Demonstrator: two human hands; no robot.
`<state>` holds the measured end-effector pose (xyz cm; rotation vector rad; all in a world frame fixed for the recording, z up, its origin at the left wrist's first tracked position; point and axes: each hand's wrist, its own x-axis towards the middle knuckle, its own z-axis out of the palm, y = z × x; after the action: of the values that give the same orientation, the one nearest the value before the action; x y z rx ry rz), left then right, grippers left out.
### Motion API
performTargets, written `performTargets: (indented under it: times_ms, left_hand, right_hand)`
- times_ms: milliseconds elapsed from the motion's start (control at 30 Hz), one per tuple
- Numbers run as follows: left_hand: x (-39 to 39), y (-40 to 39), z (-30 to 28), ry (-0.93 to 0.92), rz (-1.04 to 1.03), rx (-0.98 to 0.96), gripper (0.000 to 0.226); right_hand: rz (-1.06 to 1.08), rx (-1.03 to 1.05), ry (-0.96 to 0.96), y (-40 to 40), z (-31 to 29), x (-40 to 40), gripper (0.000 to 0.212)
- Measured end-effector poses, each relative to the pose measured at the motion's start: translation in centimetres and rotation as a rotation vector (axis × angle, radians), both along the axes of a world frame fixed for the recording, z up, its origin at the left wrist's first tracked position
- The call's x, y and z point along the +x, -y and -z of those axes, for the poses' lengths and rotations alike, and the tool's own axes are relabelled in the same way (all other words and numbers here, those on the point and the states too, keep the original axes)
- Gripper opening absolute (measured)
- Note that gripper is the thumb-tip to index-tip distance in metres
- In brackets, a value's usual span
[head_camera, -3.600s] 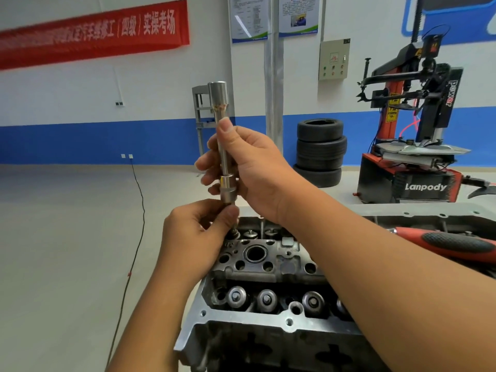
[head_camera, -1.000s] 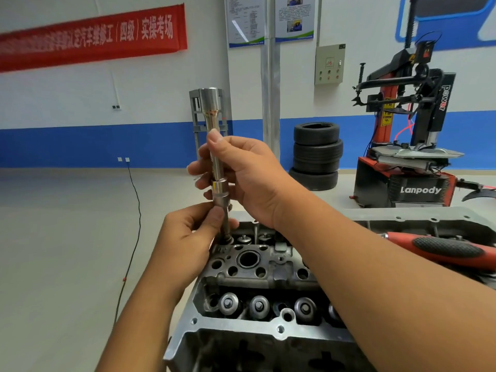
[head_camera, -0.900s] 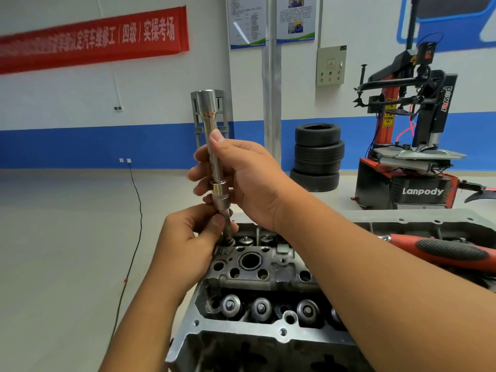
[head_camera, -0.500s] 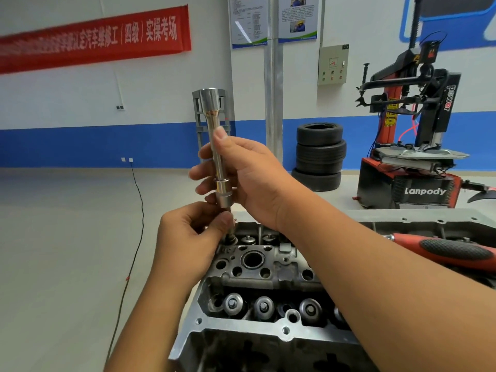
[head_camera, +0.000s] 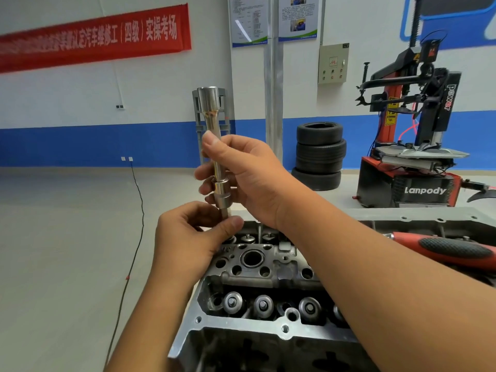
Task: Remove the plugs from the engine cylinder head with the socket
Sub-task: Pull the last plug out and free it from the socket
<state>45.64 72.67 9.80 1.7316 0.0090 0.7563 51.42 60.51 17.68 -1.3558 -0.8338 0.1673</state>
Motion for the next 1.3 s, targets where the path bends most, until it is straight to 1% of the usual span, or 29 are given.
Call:
performTargets:
  times_ms: [33, 100, 167, 300, 400, 433, 500, 533, 567, 633, 667, 767, 867, 967, 1100, 1300]
  left_hand:
    - [0.0, 0.0, 0.0, -0.016, 0.013, 0.0, 0.021]
    - [-0.1, -0.1, 0.0, -0.057, 0.105, -0.007, 0.006]
    - [-0.2, -0.2, 0.1, -0.085, 0.175, 0.001, 0.013]
    - [-0.1, -0.2, 0.1, -0.004, 0.032, 0.058, 0.015]
    - [0.0, -0.2, 0.2, -0.003, -0.019, 0.05, 0.02]
    - [0.0, -0.4, 0.2, -0.013, 0.005, 0.037, 0.017]
    - [-0.1, -0.7, 0.2, -0.037, 0.139, -0.025, 0.01]
    - [-0.1, -0.8, 0.3, -0.049, 0.193, -0.041, 0.014]
    - [0.0, -0.9, 0.3, -0.046, 0.202, -0.029, 0.019]
    - [0.2, -0.9, 0.3, -0.011, 0.131, 0.025, 0.023]
    - [0.3, -0.8, 0.3, 0.013, 0.09, 0.035, 0.022]
    - [0.3, -0.8, 0.3, 0.023, 0.01, 0.043, 0.016]
    - [0.1, -1.3, 0.2, -0.082, 0.082, 0.137, 0.006]
    - [0.0, -1.3, 0.0, -0.165, 0.146, 0.242, 0.016]
    - [-0.6, -1.6, -0.3, -0.194, 0.225, 0.27, 0.03]
    - [-0.6, -1.9, -0.4, -0.209, 0.237, 0.305, 0.028]
  right_hand:
    - [0.009, 0.005, 0.009, 0.0, 0.1, 0.1, 0.028]
    - [0.008, 0.017, 0.012, 0.1, 0.1, 0.2, 0.027]
    - [0.001, 0.027, 0.004, 0.1, 0.1, 0.2, 0.027]
    - [-0.018, 0.038, -0.033, 0.0, 0.0, 0.3, 0.034]
    - [-0.014, 0.043, -0.011, 0.1, 0.1, 0.2, 0.024]
    - [-0.006, 0.045, -0.003, 0.1, 0.1, 0.2, 0.023]
    - [-0.002, 0.05, 0.0, 0.1, 0.1, 0.2, 0.022]
    - [-0.003, 0.052, -0.003, 0.2, 0.0, 0.2, 0.022]
    - [-0.005, 0.051, -0.008, 0.2, -0.1, 0.2, 0.023]
    - [-0.016, 0.044, -0.013, 0.2, -0.1, 0.1, 0.024]
    - [-0.022, 0.04, -0.01, 0.1, -0.1, 0.1, 0.022]
    - [0.001, 0.021, 0.015, 0.1, 0.1, 0.2, 0.016]
    - [0.037, -0.033, 0.031, 0.2, 0.1, 0.2, 0.023]
    - [0.06, -0.096, 0.071, -0.2, 0.2, 0.0, 0.031]
    - [0.061, -0.062, 0.086, -1.0, 0.5, -0.3, 0.033]
    - [0.054, -0.017, 0.138, -1.3, 0.6, -1.0, 0.031]
